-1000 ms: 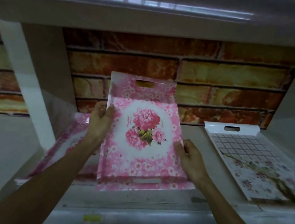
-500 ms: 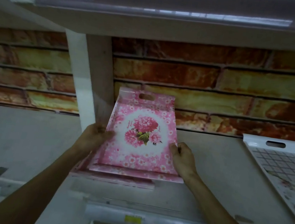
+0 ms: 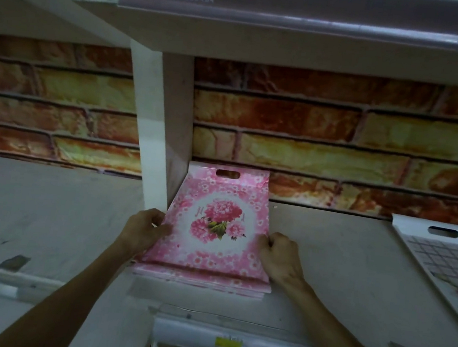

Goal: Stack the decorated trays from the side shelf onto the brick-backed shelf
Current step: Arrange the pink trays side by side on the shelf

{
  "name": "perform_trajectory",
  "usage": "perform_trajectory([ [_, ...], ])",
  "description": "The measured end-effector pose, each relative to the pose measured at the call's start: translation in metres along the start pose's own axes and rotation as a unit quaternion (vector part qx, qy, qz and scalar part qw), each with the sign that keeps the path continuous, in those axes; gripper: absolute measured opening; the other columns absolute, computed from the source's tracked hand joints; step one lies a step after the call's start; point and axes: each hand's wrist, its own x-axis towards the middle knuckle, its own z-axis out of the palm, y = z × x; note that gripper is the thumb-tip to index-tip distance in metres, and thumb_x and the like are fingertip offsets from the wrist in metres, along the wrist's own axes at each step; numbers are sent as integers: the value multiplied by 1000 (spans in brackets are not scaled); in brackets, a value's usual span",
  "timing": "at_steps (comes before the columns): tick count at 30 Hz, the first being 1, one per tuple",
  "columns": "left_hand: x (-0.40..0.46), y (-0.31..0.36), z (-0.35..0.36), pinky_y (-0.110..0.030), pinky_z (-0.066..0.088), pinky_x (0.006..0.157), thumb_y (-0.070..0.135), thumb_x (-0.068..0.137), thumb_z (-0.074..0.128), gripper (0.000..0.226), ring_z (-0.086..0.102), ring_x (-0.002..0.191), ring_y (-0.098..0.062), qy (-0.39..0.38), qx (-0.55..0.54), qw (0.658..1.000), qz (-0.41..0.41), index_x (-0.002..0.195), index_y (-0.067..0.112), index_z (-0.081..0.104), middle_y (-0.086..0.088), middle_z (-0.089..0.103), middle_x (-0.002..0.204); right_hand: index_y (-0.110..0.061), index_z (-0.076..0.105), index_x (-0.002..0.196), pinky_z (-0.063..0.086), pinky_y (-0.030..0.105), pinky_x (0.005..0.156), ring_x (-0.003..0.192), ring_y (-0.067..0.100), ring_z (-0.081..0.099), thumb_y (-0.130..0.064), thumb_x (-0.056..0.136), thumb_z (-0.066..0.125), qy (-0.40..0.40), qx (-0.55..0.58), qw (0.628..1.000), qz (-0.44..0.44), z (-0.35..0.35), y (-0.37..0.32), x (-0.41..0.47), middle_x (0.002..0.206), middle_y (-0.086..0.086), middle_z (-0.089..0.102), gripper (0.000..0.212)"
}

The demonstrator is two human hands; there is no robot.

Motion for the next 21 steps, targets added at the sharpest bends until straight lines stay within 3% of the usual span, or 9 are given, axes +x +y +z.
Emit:
perform_trajectory([
  [4,0,-6,1,-31,49,84,26,90,66,29,64,96,-29,-11,27,1000,1,112,6,67,-12,70,107,-13,46,61,38,24,62,65,22,58,-30,98,42,-17,-36,999,-16,5,-1,-2,69,8,60,41],
  [8,-1,-7,5,-28,44,78,23,93,60,28,60,91,-27,-7,55,998,20,113,3,64,-16,67,107,-12,48,64,45,27,65,67,26,60,-31,99,37,-27,-81,996,-30,5,-3,0,79,17,67,42],
  [11,-1,-6,7,-29,44,75,21,94,58,26,57,86,-26,-12,78,997,26,109,0,62,-17,65,104,-9,55,73,55,36,77,78,34,65,-34,100,33,-35,-129,990,-36,3,-4,2,92,22,68,42],
  [15,0,-5,8,-29,39,68,17,93,58,18,52,79,-23,-22,99,995,22,100,1,61,-18,64,99,-4,65,96,53,35,83,90,33,64,-36,99,33,-55,-170,984,-22,1,-6,4,104,20,66,45],
  [21,2,-4,10,-26,38,65,17,92,58,14,51,78,-21,-24,93,995,14,97,4,60,-18,63,100,-6,65,104,51,37,86,97,36,63,-38,99,31,-62,-218,974,-24,-1,-9,3,111,20,64,47],
])
